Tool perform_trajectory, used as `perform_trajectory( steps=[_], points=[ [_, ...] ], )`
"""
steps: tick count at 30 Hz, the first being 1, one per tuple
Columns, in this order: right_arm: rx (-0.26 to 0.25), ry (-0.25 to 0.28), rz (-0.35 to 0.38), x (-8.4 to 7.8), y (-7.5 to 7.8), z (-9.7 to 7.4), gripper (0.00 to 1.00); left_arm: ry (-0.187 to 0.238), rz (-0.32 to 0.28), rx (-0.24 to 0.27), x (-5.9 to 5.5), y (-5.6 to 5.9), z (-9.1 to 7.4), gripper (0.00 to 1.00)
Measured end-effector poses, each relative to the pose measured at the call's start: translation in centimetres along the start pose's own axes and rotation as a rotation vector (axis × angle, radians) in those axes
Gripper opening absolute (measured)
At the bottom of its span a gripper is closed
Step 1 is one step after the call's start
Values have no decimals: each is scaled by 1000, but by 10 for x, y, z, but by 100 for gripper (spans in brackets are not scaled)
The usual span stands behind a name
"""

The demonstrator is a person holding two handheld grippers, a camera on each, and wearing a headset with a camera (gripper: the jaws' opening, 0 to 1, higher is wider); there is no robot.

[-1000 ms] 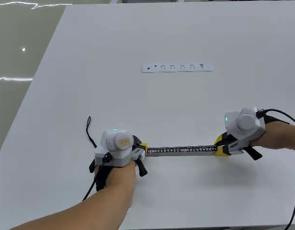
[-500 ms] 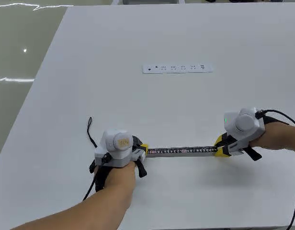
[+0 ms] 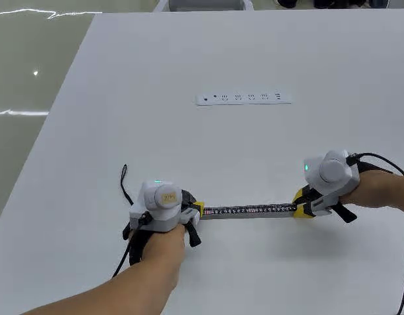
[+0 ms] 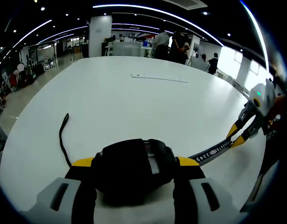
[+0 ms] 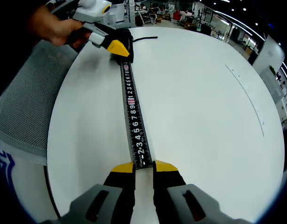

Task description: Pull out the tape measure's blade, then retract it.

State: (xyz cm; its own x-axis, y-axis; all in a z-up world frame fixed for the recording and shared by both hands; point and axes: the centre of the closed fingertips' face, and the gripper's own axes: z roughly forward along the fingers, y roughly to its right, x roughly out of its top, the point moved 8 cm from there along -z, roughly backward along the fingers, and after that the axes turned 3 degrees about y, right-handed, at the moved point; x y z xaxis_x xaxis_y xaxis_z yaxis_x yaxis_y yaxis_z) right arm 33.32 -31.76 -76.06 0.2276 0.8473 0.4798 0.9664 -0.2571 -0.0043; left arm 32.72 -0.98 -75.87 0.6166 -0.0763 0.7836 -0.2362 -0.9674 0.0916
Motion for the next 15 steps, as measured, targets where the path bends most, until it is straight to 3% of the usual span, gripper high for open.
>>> perform_trajectory(
  steps=[15],
  points=[
    [-6, -1, 6, 5, -2, 4, 13, 1, 4, 0, 0, 0, 0, 64]
  ],
)
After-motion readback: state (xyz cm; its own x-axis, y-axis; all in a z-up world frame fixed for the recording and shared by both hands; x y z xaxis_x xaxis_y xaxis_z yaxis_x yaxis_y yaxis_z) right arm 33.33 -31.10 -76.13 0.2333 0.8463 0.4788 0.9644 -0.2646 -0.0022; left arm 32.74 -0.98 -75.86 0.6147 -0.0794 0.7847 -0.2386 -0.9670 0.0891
